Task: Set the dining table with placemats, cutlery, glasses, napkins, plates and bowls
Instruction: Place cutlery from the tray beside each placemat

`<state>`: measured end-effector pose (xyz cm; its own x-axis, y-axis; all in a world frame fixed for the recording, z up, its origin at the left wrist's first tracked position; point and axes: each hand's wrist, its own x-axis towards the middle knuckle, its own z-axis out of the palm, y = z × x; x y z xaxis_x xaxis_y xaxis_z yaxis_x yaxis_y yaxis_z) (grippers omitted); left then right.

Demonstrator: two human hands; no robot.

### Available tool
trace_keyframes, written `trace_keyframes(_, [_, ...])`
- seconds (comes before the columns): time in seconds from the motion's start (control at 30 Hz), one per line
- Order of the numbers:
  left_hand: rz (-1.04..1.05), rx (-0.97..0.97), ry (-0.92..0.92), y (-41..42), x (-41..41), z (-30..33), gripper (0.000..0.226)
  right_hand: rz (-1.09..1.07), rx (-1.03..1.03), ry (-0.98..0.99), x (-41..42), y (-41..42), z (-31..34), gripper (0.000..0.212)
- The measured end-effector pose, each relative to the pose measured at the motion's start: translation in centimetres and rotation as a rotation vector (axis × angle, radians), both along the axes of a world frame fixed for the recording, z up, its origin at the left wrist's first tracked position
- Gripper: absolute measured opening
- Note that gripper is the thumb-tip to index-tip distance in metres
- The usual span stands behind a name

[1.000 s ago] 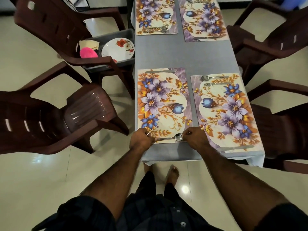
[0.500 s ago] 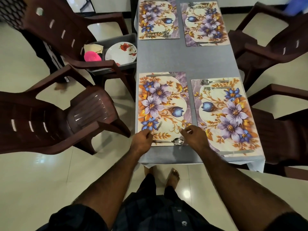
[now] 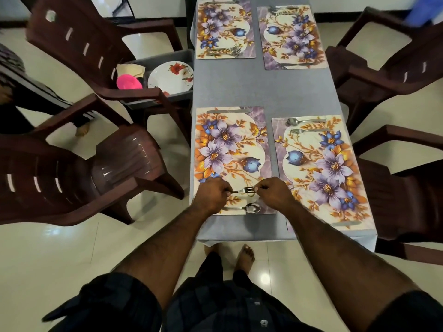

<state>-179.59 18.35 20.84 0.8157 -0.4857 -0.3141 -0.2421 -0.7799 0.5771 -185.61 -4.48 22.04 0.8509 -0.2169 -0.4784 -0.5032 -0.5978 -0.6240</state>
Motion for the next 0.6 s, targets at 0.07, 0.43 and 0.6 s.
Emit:
trace_keyframes(0.07, [-0.034, 0.091, -0.031, -0.1, 0.1, -0.9, 0.017, 0.012, -0.051, 0.026, -0.2, -0.1, -1.0, 0.016])
trace_keyframes(0.43, [-0.004, 0.126, 0.038, -0.1, 1.1, -2.6, 0.01, -0.068, -0.138, 0.179, 0.5, -0.7, -2.6, 0.017])
trace_keyframes(0.6, [-0.01, 0.119, 0.032, -0.2, 1.0, -2.7, 0.007, -0.089, -0.179, 0.199, 0.6, -0.2, -2.0, 0.01])
